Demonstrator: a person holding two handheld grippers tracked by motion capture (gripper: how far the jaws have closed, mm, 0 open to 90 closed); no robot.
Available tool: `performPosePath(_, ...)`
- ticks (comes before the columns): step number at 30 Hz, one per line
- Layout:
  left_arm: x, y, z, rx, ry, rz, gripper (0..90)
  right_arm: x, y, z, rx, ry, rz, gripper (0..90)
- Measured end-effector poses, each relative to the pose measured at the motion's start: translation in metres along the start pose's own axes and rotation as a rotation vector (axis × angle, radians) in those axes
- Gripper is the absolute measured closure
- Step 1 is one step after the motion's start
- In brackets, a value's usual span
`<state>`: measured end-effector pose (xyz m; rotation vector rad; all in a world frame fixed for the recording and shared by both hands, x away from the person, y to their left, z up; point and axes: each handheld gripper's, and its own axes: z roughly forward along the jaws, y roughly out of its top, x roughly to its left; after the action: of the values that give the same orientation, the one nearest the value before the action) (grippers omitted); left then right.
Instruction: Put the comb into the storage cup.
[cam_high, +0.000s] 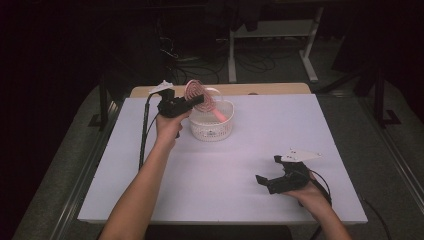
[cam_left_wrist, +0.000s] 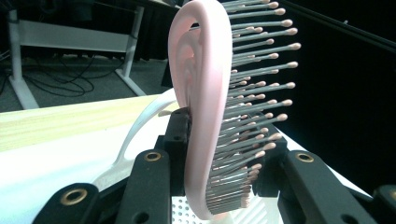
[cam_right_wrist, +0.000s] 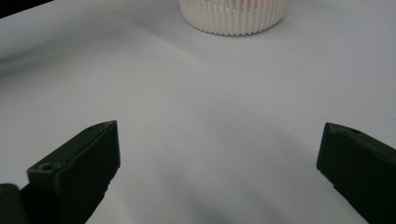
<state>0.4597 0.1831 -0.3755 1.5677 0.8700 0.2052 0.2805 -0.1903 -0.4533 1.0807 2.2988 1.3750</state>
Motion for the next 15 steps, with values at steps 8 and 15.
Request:
performPosePath(8, 0.004, -0.007, 0.001, 0.017, 0.010, -0.012, 65.3, 0.000, 0.000, 0.000, 0.001, 0.000, 0.000, 0.0)
performPosePath(15, 0.007, -0.012, 0.001, 0.025, 0.011, -0.018, 65.2, 0.000, 0.000, 0.001, 0.002, 0.000, -0.003, 0.0)
